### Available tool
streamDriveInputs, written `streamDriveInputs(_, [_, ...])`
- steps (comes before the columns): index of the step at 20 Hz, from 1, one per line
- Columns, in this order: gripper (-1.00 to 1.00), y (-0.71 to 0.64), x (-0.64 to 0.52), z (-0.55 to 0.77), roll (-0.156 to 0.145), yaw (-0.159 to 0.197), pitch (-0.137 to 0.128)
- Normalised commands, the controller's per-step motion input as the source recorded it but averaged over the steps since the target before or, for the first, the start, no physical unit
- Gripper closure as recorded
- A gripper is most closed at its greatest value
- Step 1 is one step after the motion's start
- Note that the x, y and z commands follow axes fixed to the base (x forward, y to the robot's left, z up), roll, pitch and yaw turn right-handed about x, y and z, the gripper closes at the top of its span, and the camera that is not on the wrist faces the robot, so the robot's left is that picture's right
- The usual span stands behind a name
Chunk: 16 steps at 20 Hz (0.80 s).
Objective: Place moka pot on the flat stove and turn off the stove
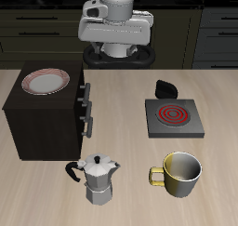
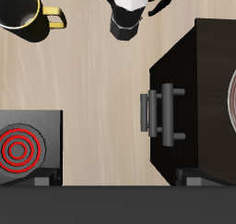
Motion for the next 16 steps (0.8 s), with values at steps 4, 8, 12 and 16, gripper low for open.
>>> streamDriveInputs(4, [-1.0, -0.04, 0.42, 0.02, 0.05, -0.049, 0.028])
streamDriveInputs(8, [-1.0, -0.08, 0.4, 0.04, -0.011, 0.015, -0.004])
streamDriveInputs(12, [-1.0, -0.04, 0.28, 0.02, 0.029, 0.017, 0.023])
streamDriveInputs(16, [-1.0, -0.1, 0.38, 0.04, 0.012, 0.022, 0.008])
